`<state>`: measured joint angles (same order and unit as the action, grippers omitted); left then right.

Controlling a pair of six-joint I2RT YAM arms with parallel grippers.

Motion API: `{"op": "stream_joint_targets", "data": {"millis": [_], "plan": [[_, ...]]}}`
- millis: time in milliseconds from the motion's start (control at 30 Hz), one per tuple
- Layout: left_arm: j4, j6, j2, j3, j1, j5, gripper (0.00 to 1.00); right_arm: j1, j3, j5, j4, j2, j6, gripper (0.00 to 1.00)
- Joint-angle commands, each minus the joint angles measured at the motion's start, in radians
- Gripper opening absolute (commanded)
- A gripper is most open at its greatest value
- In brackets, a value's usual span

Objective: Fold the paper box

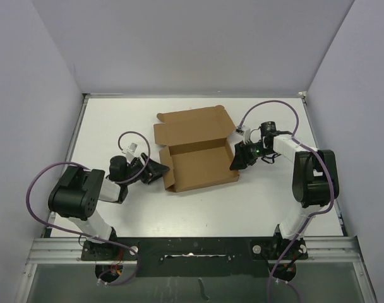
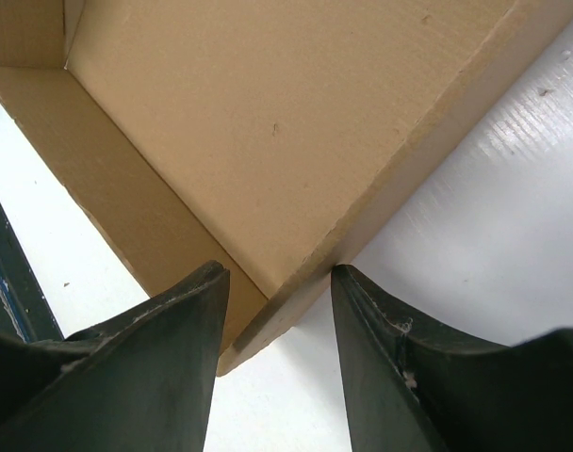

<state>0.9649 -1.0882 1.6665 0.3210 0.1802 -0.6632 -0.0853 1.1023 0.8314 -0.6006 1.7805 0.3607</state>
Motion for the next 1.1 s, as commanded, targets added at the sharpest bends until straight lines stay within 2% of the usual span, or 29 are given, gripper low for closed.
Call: {"op": "stream_joint_targets", "data": {"millis": [0,167,400,567,833,1067], "plan": [[-0.06,0.038,-0.051,0.06,0.031,0.015,0.52,-0.009,0.018,0.029,0.005,0.0,0.009,0.48],[-0.217,0.067,-0.124,0.1,0.057,0.074,0.52,-0.012,0.018,0.028,0.005,0.001,0.009,0.48],[-0.587,0.153,-0.225,0.227,0.109,0.182,0.53,-0.017,0.018,0.027,0.005,0.001,0.009,0.48],[-0.793,0.177,-0.213,0.32,0.144,0.23,0.53,-0.018,0.018,0.027,0.005,0.0,0.009,0.48],[-1.004,0.226,-0.194,0.432,0.2,0.35,0.53,-0.019,0.019,0.027,0.005,-0.001,0.009,0.48],[-1.126,0.255,-0.186,0.505,0.236,0.424,0.54,-0.02,0.019,0.027,0.004,0.0,0.009,0.48]]}}
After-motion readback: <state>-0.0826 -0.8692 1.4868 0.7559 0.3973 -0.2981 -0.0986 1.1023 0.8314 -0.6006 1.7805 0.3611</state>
